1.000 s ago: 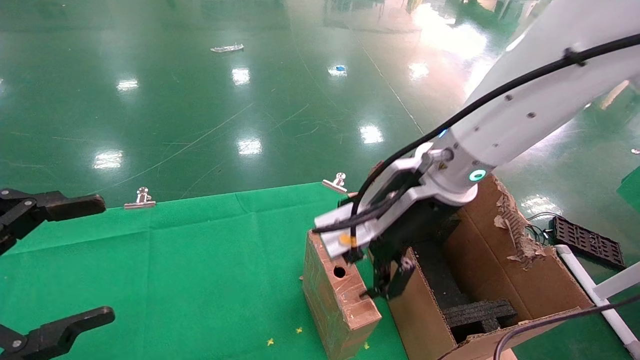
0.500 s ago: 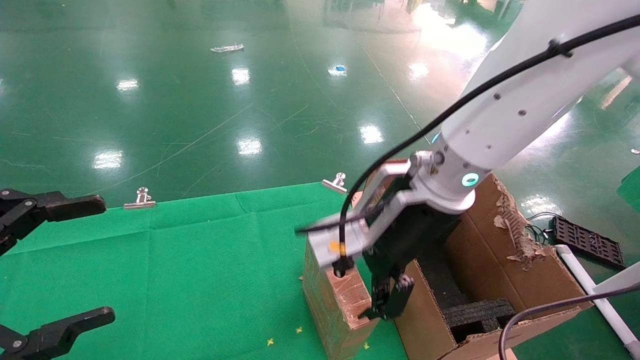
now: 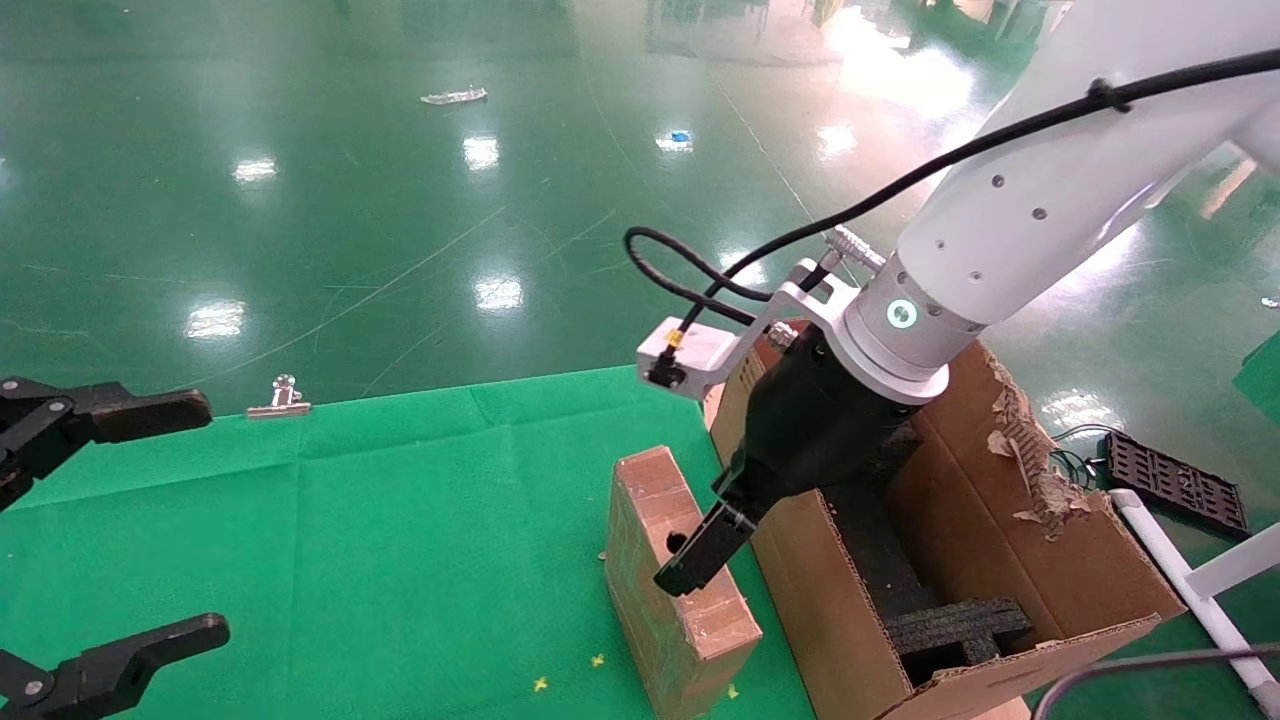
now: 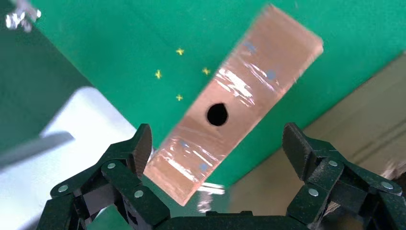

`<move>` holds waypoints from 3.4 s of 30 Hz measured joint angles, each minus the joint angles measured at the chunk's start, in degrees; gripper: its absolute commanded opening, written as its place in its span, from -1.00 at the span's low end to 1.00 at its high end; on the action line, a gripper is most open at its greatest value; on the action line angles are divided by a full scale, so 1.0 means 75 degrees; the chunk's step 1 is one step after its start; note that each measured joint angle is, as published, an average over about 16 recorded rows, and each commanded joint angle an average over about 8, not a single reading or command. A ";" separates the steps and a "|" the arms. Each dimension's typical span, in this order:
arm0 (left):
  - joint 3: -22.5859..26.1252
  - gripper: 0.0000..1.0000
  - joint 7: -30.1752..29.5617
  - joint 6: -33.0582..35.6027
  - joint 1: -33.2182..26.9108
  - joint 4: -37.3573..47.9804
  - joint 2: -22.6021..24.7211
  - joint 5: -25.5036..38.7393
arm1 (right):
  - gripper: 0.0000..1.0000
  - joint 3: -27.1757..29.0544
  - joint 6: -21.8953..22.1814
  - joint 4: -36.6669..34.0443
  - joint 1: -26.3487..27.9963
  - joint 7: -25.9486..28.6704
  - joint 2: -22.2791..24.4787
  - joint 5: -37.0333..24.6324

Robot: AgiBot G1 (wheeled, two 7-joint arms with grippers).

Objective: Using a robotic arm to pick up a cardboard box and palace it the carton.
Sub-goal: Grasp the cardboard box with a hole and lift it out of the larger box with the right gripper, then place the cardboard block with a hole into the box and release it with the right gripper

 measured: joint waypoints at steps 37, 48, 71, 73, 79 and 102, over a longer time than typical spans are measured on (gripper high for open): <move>0.0013 -1.00 0.0006 -0.0005 -0.0003 0.0000 -0.0005 -0.0009 | -1.00 -0.0544 0.0388 0.0066 -0.0579 0.0985 -0.0364 -0.0727; 0.0016 -1.00 0.0008 -0.0007 -0.0004 0.0000 -0.0007 -0.0011 | -1.00 -0.0399 0.0566 0.0167 -0.0477 0.0718 -0.0012 -0.0672; 0.0024 -1.00 0.0012 -0.0010 -0.0005 0.0000 -0.0010 -0.0016 | -1.00 0.1239 0.1458 -0.1585 0.1629 -0.1680 0.2938 -0.0713; 0.0024 -0.96 0.0012 -0.0010 -0.0006 0.0000 -0.0010 -0.0017 | -1.00 0.1167 0.1335 -0.1832 0.1714 -0.1636 0.3068 -0.0965; 0.0026 0.51 0.0013 -0.0011 -0.0006 0.0000 -0.0011 -0.0018 | -1.00 0.0849 0.0910 -0.2519 0.1635 -0.1398 0.3285 -0.1492; 0.0034 1.00 0.0017 -0.0014 -0.0008 0.0000 -0.0014 -0.0023 | -1.00 -0.0039 0.0929 -0.5323 -0.0379 -0.1172 0.2150 -0.1738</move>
